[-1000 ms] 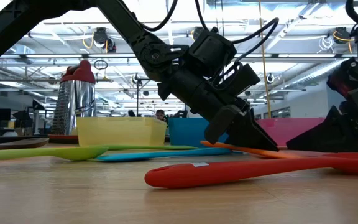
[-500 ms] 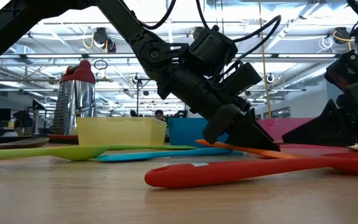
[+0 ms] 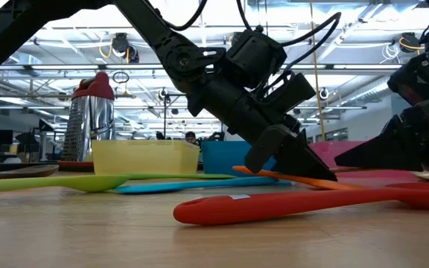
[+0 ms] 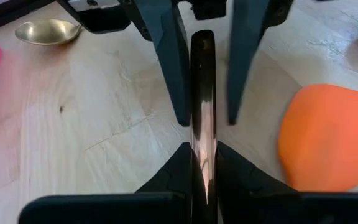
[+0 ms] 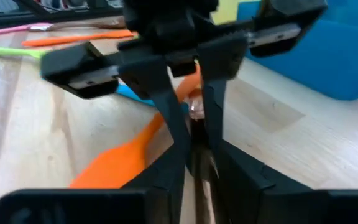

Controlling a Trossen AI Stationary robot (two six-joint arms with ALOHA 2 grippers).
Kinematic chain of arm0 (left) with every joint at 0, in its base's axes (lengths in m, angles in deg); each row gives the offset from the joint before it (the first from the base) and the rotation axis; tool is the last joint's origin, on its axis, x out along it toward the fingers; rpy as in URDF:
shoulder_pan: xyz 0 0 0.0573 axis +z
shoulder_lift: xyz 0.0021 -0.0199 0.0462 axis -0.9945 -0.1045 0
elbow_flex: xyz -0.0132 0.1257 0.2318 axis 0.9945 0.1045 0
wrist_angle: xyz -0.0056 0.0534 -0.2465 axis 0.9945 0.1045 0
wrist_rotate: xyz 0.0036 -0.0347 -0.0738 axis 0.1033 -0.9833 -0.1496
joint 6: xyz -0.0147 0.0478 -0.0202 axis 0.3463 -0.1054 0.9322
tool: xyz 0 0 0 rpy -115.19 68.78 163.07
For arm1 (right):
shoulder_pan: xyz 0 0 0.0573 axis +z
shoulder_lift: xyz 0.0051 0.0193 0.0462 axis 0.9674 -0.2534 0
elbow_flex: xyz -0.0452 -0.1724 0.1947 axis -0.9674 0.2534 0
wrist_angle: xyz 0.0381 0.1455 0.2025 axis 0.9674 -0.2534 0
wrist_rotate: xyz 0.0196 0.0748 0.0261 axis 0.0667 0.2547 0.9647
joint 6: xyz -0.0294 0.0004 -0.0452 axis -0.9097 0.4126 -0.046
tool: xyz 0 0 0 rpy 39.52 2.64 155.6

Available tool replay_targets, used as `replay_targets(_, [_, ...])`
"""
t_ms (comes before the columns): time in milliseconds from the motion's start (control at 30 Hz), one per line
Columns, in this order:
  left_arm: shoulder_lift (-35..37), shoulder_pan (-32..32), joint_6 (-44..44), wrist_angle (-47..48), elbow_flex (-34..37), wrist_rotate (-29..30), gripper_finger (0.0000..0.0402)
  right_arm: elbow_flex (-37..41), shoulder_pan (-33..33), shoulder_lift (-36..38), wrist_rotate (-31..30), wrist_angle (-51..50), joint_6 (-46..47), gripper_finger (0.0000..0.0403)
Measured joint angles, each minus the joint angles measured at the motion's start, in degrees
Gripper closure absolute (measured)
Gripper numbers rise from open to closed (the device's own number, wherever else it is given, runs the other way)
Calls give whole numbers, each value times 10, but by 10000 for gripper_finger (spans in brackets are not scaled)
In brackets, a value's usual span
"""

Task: Pick & Place Kitchen Items
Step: Put the top bronze knife into the yellow

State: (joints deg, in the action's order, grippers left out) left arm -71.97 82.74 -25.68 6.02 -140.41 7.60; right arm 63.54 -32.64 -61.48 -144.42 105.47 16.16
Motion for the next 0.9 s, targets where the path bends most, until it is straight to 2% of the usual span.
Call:
replay_targets(100, [1, 0, 12, 2, 0, 9, 359, 0, 0, 0, 1, 60, -66, 291])
replay_targets(300, [7, -1, 25, 10, 0, 30, 359, 0, 0, 0, 1, 250, -311, 267])
replay_targets(400, [16, 0, 29, 16, 0, 46, 359, 0, 0, 0, 1, 323, -393, 264])
replay_targets(567, [54, -3, 23, 45, 0, 100, 359, 0, -9, 0, 3, 375, -438, 265])
replay_targets(700, [82, -4, 22, 65, 0, 111, 359, 0, -24, 0, 15, 378, -446, 265])
replay_targets(900, [105, -3, 30, 103, 0, 185, 359, 0, -44, 0, 119, 378, -449, 269])
